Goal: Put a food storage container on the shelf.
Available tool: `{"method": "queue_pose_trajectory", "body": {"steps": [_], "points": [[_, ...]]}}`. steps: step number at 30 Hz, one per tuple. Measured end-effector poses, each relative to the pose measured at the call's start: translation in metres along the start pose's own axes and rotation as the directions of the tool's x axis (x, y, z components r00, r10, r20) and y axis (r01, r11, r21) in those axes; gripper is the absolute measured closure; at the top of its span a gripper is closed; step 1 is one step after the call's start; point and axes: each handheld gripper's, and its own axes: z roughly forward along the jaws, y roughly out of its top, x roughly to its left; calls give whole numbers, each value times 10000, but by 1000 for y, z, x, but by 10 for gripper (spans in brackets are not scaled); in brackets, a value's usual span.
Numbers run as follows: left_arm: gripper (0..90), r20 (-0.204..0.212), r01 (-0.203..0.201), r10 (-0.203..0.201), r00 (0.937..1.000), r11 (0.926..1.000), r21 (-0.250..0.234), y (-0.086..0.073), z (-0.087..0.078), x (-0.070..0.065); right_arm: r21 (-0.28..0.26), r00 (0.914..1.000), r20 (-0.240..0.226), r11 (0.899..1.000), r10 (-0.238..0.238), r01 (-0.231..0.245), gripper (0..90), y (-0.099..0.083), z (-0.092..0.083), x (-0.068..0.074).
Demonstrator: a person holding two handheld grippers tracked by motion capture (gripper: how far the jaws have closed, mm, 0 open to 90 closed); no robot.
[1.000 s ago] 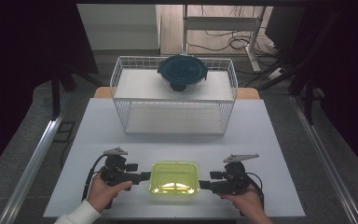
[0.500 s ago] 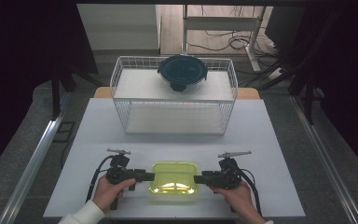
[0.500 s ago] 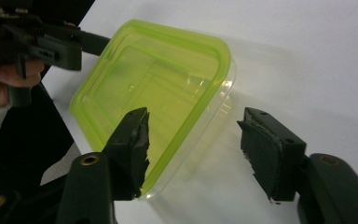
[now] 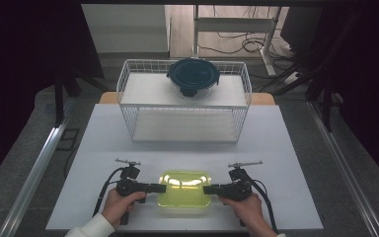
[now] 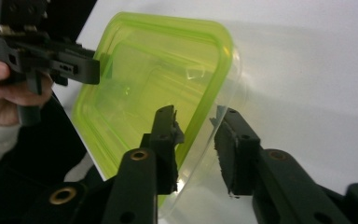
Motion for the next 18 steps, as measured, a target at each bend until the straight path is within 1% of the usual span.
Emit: {"method": "queue_pose_trajectory", "body": {"steps": [1,2,3,4,5,6,7,8,9,10,11,12,13,14,15,18], "points": [[739,-37,-41,41,10000,10000,-28,-1,-1,-2,-75,9999,-79,9999,116,-117,715,-1,-2,0],[750,-37,-41,41,10000,10000,-28,-1,-1,-2,-75,9999,-79,9999,116,-117,715,-1,-2,0],[763,-182,-171,170,9997,9998,-72,-2,-2,-5,-320,9992,-291,9991,273,-283,754,-2,-6,2],[767,-184,-224,221,9996,9997,-118,-3,-3,-8,-357,9990,-320,9989,301,-312,765,-2,-8,2],[777,-217,-306,302,9993,9994,-174,-3,-3,-10,-464,9994,-269,9986,229,-241,778,-1,-10,3],[785,-217,-306,302,9993,9994,-174,-3,-3,-10,-464,9994,-269,9986,229,-241,778,-1,-10,3],[794,-470,-603,591,9971,9978,-257,-4,-4,-16,-607,9992,-335,9979,195,-215,798,-1,-14,4],[797,-470,-603,591,9971,9978,-257,-4,-4,-16,-634,9993,-339,9979,137,-158,798,-1,-15,4],[799,-751,-926,907,9930,9955,-221,-3,-5,-21,-641,9996,-287,9979,6,-25,798,0,-16,7],[801,-751,-926,907,9930,9955,-221,-3,-5,-21,-676,9996,-208,9976,-182,168,798,0,-18,9],[803,-847,-1098,1072,9906,9936,-264,-3,-7,-23,-729,9993,-152,9968,-327,315,798,0,-19,12],[804,-847,-1098,1072,9906,9936,-264,-3,-7,-23,-729,9993,-152,9968,-327,315,798,0,-19,12],[804,-784,-1129,1102,9908,9931,-305,-2,-8,-25,-782,9987,-115,9958,-495,485,798,1,-21,15],[804,-801,-1327,1297,9883,9906,-344,-1,-11,-27,-947,9965,-72,9921,-837,826,797,3,-26,21],[804,-800,-1457,1422,9866,9885,-409,0,-12,-29,-1003,9956,-72,9907,-932,920,796,3,-27,22],[805,-928,-1872,1822,9789,9811,-490,3,-17,-35,-1130,9920,35,9856,-1260,1256,797,5,-31,28]]}}
